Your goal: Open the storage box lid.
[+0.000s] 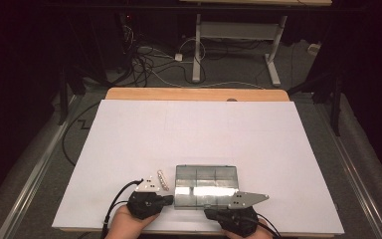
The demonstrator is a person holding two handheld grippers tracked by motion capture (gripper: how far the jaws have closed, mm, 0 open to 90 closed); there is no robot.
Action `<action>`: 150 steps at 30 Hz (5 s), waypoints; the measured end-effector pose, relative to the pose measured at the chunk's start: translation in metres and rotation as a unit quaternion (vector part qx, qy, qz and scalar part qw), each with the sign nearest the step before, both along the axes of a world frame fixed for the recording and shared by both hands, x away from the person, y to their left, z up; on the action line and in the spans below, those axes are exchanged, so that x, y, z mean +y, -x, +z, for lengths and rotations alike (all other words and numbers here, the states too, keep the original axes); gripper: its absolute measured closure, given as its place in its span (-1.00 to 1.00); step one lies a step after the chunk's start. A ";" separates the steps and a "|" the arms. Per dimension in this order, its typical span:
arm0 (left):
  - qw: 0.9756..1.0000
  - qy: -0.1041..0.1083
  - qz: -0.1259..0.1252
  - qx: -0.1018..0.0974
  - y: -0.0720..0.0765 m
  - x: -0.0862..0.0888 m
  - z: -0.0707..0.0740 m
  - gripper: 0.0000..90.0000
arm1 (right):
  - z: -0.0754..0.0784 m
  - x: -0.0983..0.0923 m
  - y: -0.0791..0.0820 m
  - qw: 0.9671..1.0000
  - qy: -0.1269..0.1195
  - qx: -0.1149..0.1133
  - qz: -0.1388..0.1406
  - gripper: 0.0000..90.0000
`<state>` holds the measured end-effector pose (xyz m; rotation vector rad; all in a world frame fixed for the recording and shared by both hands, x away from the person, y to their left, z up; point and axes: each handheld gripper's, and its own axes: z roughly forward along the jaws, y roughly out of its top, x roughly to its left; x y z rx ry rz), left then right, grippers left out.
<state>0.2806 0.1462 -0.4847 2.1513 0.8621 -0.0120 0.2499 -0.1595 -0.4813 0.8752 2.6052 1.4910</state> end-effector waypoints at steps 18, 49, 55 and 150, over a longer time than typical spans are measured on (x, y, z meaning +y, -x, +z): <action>1.000 0.004 0.000 -0.005 0.001 0.001 0.002 0.93 | 0.004 -0.001 0.001 1.000 -0.010 -0.004 -0.003 1.00; 0.995 0.079 0.003 -0.059 0.012 0.012 0.029 0.93 | 0.022 -0.002 -0.005 0.999 -0.041 -0.028 -0.013 1.00; 0.995 0.077 -0.007 -0.060 0.012 0.006 0.029 0.93 | 0.023 -0.002 -0.006 0.999 -0.042 -0.030 -0.014 1.00; 0.992 0.080 0.013 -0.094 -0.002 -0.007 0.023 0.93 | 0.030 -0.090 -0.032 0.975 -0.009 -0.085 -0.204 1.00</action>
